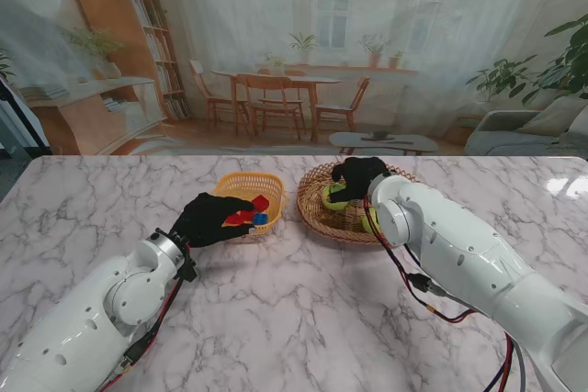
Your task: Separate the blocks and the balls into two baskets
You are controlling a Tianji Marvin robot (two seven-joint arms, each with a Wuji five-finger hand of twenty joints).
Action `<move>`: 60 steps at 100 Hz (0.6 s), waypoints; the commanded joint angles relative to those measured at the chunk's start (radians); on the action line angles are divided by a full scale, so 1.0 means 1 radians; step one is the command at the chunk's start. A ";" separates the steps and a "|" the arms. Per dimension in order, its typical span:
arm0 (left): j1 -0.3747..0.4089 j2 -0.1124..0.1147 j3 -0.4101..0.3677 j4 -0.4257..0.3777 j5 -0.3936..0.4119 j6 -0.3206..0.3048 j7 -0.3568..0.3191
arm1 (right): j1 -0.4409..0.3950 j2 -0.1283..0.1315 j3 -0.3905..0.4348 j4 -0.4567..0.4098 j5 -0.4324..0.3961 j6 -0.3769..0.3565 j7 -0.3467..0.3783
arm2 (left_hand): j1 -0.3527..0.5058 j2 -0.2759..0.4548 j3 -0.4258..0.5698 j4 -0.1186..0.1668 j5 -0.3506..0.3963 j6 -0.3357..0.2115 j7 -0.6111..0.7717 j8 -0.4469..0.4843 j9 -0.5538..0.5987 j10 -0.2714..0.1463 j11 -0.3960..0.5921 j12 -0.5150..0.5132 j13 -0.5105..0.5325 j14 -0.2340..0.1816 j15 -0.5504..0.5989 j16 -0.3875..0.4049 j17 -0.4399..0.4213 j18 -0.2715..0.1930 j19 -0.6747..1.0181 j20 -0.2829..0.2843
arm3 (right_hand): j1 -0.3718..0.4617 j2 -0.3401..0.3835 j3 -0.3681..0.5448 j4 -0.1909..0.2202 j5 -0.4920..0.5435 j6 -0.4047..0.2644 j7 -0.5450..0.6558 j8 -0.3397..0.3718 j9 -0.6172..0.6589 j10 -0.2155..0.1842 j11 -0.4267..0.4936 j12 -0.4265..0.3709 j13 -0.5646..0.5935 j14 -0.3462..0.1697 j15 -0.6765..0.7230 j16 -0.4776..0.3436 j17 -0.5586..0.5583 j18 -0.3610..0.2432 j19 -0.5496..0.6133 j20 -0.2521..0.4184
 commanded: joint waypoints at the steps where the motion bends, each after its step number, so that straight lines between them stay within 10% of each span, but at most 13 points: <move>1: 0.000 -0.002 0.002 0.001 -0.002 0.001 -0.014 | -0.025 0.016 0.022 -0.044 -0.018 -0.005 0.001 | 0.002 0.048 -0.021 0.005 0.005 -0.010 0.002 0.010 0.007 -0.007 -0.004 0.012 -0.007 -0.004 0.008 0.004 -0.013 0.016 -0.011 0.015 | 0.002 0.024 -0.028 0.024 -0.014 0.003 -0.015 0.025 -0.023 0.015 -0.014 -0.008 -0.029 0.017 -0.051 -0.006 -0.022 0.035 -0.014 -0.009; 60: 0.029 -0.002 -0.021 -0.032 -0.009 -0.007 -0.022 | -0.289 0.043 0.344 -0.406 -0.096 -0.180 -0.011 | 0.000 0.048 -0.022 0.005 -0.002 -0.011 -0.005 0.007 0.002 -0.005 -0.007 0.011 -0.010 -0.005 0.006 0.003 -0.013 0.017 -0.014 0.014 | 0.011 0.060 -0.111 0.035 0.005 -0.014 -0.046 0.041 0.016 -0.001 -0.067 -0.032 -0.038 0.028 -0.209 -0.085 -0.094 0.089 -0.125 -0.072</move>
